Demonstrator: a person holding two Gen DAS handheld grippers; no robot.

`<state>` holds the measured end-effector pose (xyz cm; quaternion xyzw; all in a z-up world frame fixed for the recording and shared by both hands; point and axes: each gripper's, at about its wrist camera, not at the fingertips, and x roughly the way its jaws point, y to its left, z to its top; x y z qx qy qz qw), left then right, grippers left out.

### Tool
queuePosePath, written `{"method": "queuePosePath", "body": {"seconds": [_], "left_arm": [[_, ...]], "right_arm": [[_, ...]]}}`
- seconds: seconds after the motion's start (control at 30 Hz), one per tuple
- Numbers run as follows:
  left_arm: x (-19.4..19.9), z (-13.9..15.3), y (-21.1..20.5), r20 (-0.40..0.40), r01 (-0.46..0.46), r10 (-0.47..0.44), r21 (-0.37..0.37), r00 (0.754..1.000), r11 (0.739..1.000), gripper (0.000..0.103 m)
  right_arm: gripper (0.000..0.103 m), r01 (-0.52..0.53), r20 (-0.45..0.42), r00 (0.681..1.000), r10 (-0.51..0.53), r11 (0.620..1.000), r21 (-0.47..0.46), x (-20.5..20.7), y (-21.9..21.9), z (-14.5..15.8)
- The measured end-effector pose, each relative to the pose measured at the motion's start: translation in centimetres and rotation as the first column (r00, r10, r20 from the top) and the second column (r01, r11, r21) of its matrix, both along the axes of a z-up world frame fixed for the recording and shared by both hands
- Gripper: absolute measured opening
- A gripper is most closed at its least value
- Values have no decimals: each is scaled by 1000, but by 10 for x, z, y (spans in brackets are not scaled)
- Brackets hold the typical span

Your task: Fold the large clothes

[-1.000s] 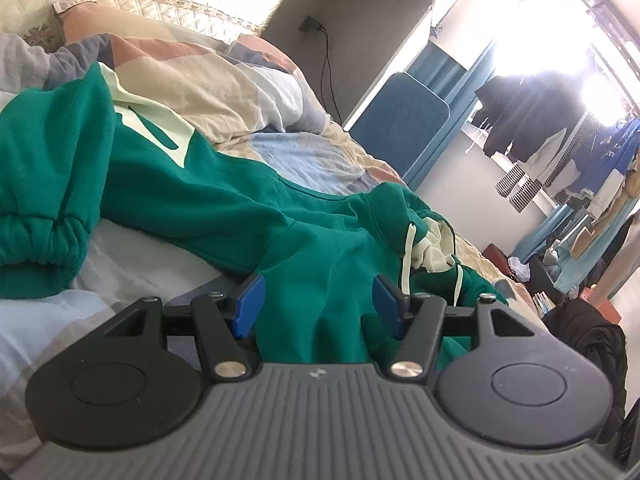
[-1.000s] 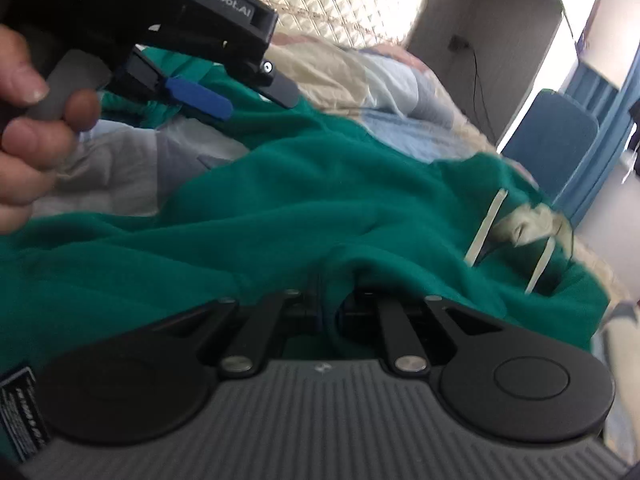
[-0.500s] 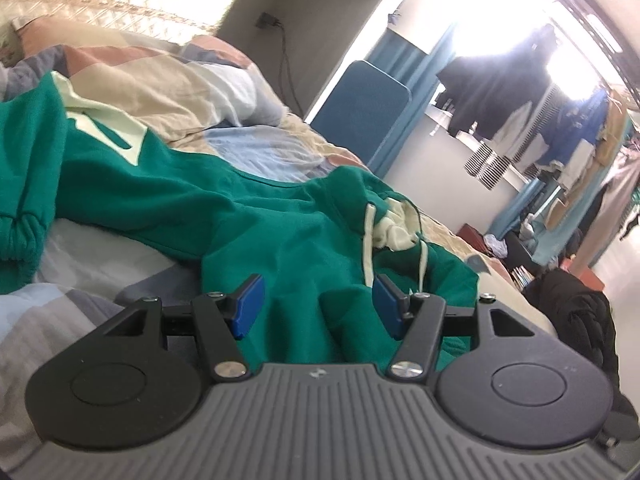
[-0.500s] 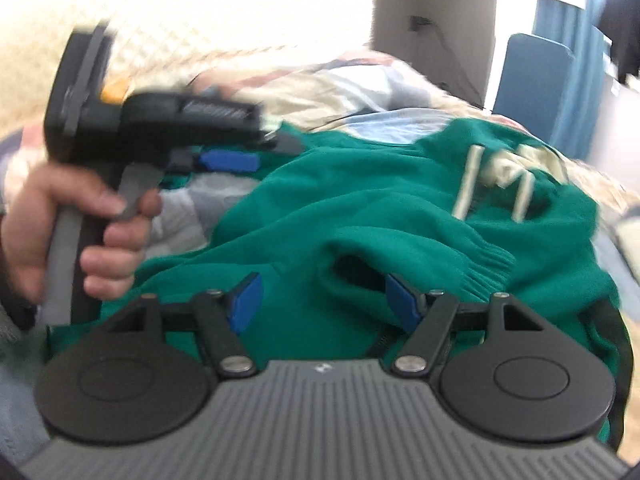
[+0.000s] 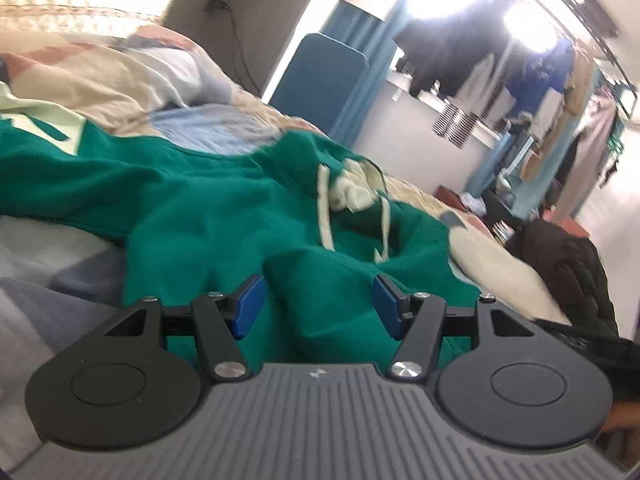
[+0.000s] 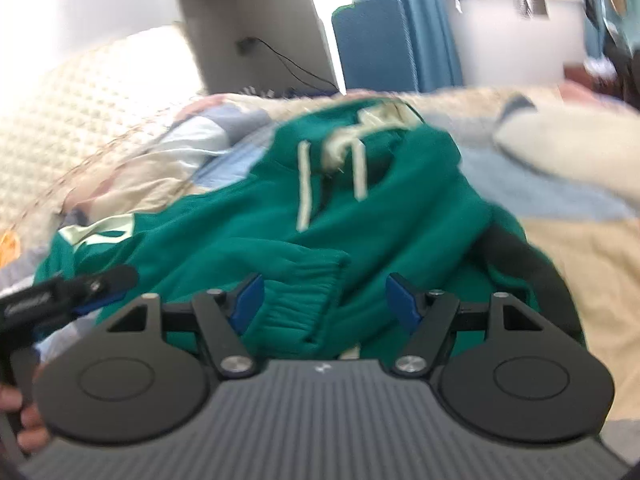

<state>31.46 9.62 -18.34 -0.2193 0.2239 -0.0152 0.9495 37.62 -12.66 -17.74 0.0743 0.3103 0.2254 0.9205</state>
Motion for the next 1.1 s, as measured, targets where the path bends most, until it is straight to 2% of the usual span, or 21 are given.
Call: {"method": "queuePosePath", "body": {"seconds": [0.03,0.1,0.2,0.3,0.37,0.5,0.57,0.63,0.7,0.8,0.93,0.97,1.03,1.1], "left_arm": [[2,-2,-4,-2,14,-14,11,1000,1000,65],[4,-4,-13,-4,42,-42,35,999,999,65],[6,-8,-28,-2,81,-81,94,997,992,65],[9,-13,-41,-25,137,-135,143,991,980,66],[13,-18,-49,-55,155,-147,165,988,974,72],[21,-28,-69,-101,158,-134,277,986,948,75],[22,-32,-80,-125,156,-119,356,985,922,76],[21,-34,-84,-132,140,-94,401,987,905,76],[19,-33,-80,-126,109,-64,395,990,912,76],[18,-28,-63,-114,20,19,331,993,943,76],[14,-23,-20,-129,-147,169,167,977,975,76],[13,-21,-10,-127,-193,213,153,969,969,76],[5,-17,2,-109,-269,290,173,951,947,76],[-1,-13,15,-107,-305,322,148,941,941,76]], "right_arm": [[66,2,-6,1000,-2,1000,5,4,-2,-6],[55,-5,-28,1000,5,1000,16,10,-5,-16],[47,-11,-60,998,16,997,73,16,-6,-24],[47,-48,-70,996,58,989,140,18,-4,-23],[47,-59,-76,995,72,986,156,18,-1,-21],[47,11,-39,999,-6,992,129,17,-3,-19],[47,43,-29,999,-40,993,106,19,-6,-19],[47,75,-37,997,-72,993,96,23,-12,-22],[47,96,-55,994,-91,991,89,26,-16,-27],[47,95,-52,994,-93,995,28,32,-13,-35],[47,90,-85,992,-91,996,-22,41,-7,-52],[46,94,-95,991,-96,995,-26,43,-7,-55],[46,95,-103,990,-98,995,-33,44,-6,-60],[45,95,-103,990,-99,995,-36,43,-7,-60]]}}
